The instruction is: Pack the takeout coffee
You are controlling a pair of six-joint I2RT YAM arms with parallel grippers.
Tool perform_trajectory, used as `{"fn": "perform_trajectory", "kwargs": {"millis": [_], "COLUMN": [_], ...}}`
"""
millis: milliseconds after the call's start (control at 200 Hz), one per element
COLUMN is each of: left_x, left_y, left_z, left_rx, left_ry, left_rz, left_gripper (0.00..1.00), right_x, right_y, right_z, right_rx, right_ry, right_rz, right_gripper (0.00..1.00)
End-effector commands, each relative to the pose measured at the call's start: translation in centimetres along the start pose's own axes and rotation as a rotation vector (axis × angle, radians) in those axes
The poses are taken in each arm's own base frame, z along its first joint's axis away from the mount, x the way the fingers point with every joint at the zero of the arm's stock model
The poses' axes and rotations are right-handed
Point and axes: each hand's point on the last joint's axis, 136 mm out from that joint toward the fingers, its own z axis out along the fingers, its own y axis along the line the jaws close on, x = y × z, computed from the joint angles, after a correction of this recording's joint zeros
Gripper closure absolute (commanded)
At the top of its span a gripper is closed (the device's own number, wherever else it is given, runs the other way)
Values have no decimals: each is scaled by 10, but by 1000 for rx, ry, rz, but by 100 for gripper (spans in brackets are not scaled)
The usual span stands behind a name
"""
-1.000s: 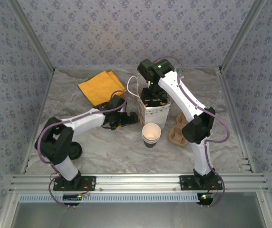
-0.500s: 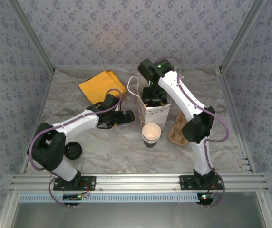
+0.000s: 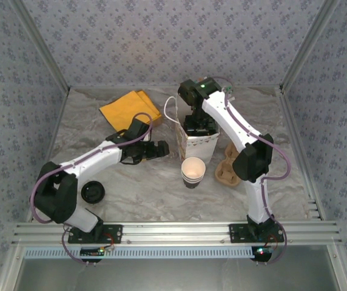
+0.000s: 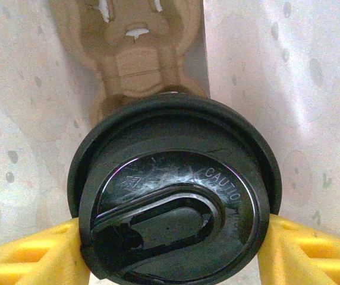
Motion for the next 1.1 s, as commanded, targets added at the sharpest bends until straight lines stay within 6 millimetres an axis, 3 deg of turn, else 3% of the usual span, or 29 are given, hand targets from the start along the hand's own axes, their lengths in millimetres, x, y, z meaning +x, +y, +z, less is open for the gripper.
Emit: {"fn": "perform_trajectory", "kwargs": {"millis": [0,445,1094], "left_x": [-3,-13,-11], "left_y": [-2,8,17], "left_z": [-23,-77,-83], "left_rx": [18,41,26], "left_ry": [-27,-132,-144], "left_rz": [30,10,-10], "left_gripper": [0,0,0], "right_x": [3,0,-3], "right_y": [-7,-8,-7], "right_z": [-7,-1,8], "right_rx": [6,7,0], "right_ry": [-2,-4,-1], "right_rz": [9,2,-13], "right_gripper": [34,34,34]}}
